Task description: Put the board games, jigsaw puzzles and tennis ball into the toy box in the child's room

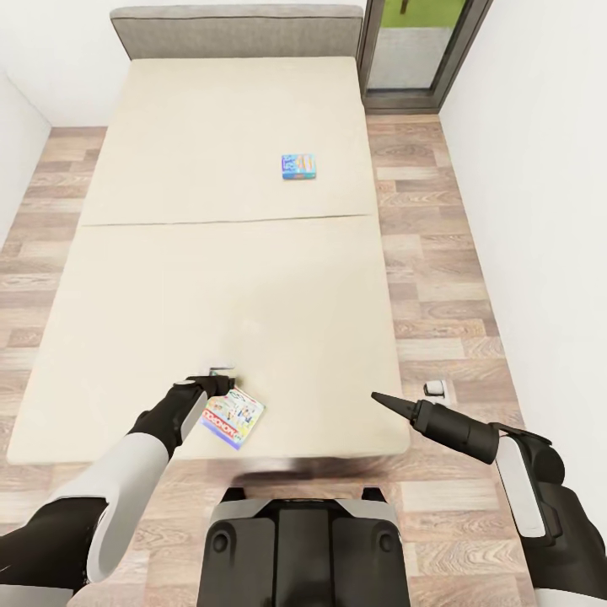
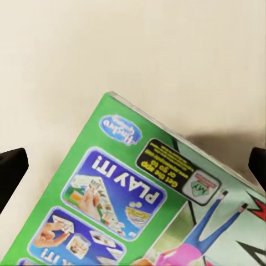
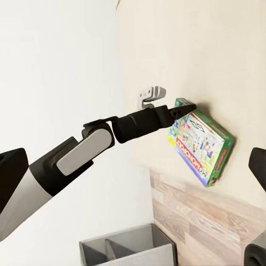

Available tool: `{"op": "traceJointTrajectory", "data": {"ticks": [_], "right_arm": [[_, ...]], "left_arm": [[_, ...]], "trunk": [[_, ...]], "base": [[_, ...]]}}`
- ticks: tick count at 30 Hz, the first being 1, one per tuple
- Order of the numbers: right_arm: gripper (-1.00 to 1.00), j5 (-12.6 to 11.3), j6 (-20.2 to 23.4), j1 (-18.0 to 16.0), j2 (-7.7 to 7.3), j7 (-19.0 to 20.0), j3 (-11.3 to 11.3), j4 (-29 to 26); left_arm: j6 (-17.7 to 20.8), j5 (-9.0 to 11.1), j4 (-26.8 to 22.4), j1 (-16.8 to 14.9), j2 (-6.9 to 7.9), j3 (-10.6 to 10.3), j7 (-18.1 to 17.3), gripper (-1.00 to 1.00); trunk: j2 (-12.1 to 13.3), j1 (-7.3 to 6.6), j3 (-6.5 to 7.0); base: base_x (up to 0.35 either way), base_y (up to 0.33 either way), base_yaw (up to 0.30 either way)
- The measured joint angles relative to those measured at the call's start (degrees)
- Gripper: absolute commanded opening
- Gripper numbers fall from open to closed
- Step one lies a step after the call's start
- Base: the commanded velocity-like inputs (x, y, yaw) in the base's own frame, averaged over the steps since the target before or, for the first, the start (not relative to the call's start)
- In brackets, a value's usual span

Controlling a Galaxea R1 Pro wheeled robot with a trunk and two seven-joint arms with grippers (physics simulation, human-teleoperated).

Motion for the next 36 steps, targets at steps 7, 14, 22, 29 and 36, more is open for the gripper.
{"op": "traceJointTrajectory", "data": {"ticks": [7,14,22,29,36], "right_arm": [[1.0,0.0,0.0,0.0,0.0,0.0,-0.1,0.0],[1.0,0.0,0.0,0.0,0.0,0.0,-0.1,0.0],[1.0,0.0,0.0,0.0,0.0,0.0,-0.1,0.0],[1.0,0.0,0.0,0.0,0.0,0.0,-0.1,0.0],[1.0,0.0,0.0,0.0,0.0,0.0,-0.1,0.0]], "left_arm": [[0.0,0.0,0.0,0.0,-0.03,0.0,0.0,1.0],[0.0,0.0,0.1,0.0,-0.05,0.0,0.0,1.0],[0.0,0.0,0.1,0.0,-0.07,0.0,0.0,1.0],[0.0,0.0,0.1,0.0,-0.09,0.0,0.0,1.0],[0.0,0.0,0.1,0.0,-0.09,0.0,0.0,1.0]], "trunk": [[0.0,0.0,0.0],[0.0,0.0,0.0],[0.0,-0.01,0.0],[0.0,0.0,0.0],[0.0,0.0,0.0]], "base": [[-0.133,0.0,0.0],[-0.093,0.0,0.0],[-0.088,0.0,0.0],[-0.12,0.0,0.0],[-0.15,0.0,0.0]]}}
